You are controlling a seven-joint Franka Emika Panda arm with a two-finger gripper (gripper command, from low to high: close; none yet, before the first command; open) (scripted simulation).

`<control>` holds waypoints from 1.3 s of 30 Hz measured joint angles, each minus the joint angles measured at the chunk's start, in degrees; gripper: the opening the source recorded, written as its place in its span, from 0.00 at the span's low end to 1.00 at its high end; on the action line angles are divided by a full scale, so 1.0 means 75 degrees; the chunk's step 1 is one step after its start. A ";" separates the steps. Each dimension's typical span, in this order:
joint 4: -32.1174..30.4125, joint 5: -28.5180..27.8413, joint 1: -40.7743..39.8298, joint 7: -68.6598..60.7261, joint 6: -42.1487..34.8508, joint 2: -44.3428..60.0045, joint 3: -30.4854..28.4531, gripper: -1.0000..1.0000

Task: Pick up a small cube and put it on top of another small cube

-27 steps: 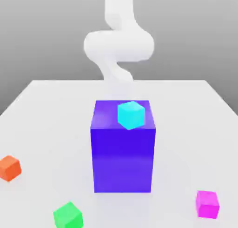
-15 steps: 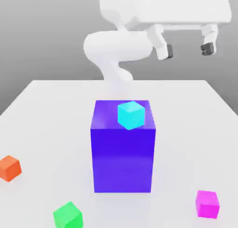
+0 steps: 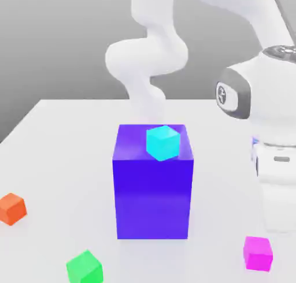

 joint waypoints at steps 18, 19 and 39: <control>-0.0002 -0.0207 0.0006 -0.0200 0.0179 0.0382 -0.0049 0.00; -0.0008 -0.0179 -0.0227 -0.0450 0.0066 0.0271 -0.0168 0.00; 0.0158 0.1004 -0.3746 -0.4647 0.0096 0.0559 -0.1605 1.00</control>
